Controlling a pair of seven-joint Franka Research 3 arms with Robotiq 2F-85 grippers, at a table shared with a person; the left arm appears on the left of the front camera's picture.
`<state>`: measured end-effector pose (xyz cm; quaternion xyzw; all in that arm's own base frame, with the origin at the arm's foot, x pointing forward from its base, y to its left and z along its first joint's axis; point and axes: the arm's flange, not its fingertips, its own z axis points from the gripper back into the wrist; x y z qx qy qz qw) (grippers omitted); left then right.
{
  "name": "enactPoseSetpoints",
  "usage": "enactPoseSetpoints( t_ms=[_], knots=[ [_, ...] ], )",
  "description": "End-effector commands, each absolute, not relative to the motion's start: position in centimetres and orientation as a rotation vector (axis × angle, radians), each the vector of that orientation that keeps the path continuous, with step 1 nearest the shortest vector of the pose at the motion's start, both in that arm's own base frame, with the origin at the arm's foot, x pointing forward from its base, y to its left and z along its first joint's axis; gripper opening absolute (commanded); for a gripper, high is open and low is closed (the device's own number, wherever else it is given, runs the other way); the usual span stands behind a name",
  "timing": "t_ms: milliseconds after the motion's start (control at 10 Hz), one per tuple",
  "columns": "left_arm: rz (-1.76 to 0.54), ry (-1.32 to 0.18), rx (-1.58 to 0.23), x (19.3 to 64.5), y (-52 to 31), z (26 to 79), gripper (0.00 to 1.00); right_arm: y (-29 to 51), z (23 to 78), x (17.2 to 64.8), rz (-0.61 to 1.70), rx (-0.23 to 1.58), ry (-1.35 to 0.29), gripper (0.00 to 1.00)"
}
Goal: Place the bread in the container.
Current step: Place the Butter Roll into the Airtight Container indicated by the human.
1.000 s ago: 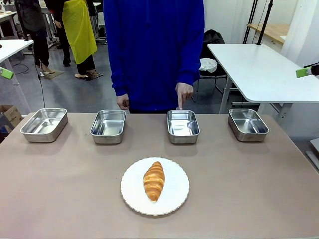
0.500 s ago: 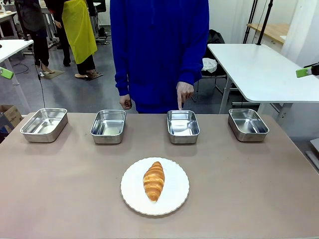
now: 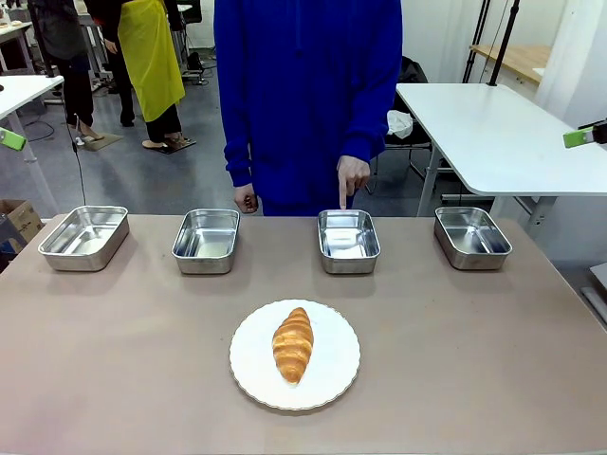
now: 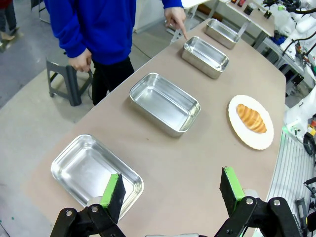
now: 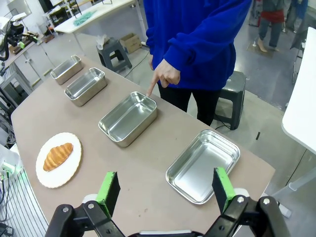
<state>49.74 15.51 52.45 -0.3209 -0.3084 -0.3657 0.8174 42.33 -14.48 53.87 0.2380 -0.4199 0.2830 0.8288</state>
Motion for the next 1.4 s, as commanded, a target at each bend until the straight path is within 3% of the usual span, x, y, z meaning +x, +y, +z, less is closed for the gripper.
enactPoseSetpoints(
  t_ms=[0, 300, 600, 800, 1300],
  knots=[
    [-0.782, -0.659, -0.693, 49.7, 15.5, 52.5, 1.0, -14.5, 53.9, 42.6, 0.608, 0.515, -0.915, 1.0],
    [-0.782, -0.659, -0.693, 49.7, 15.5, 52.5, 1.0, -11.6, 56.0, 41.7, 0.603, 0.484, -0.87, 1.0],
    [-0.782, -0.659, -0.693, 49.7, 15.5, 52.5, 1.0, 0.6, 60.9, 39.7, 0.519, 0.376, -0.768, 1.0],
    [-0.782, -0.659, -0.693, 49.7, 15.5, 52.5, 1.0, 10.2, 61.7, 38.0, 0.294, 0.305, -0.649, 1.0],
    [-0.782, -0.659, -0.693, 49.7, 15.5, 52.5, 1.0, 29.2, 52.2, 36.7, 0.008, 0.094, -0.418, 1.0]
  ],
)
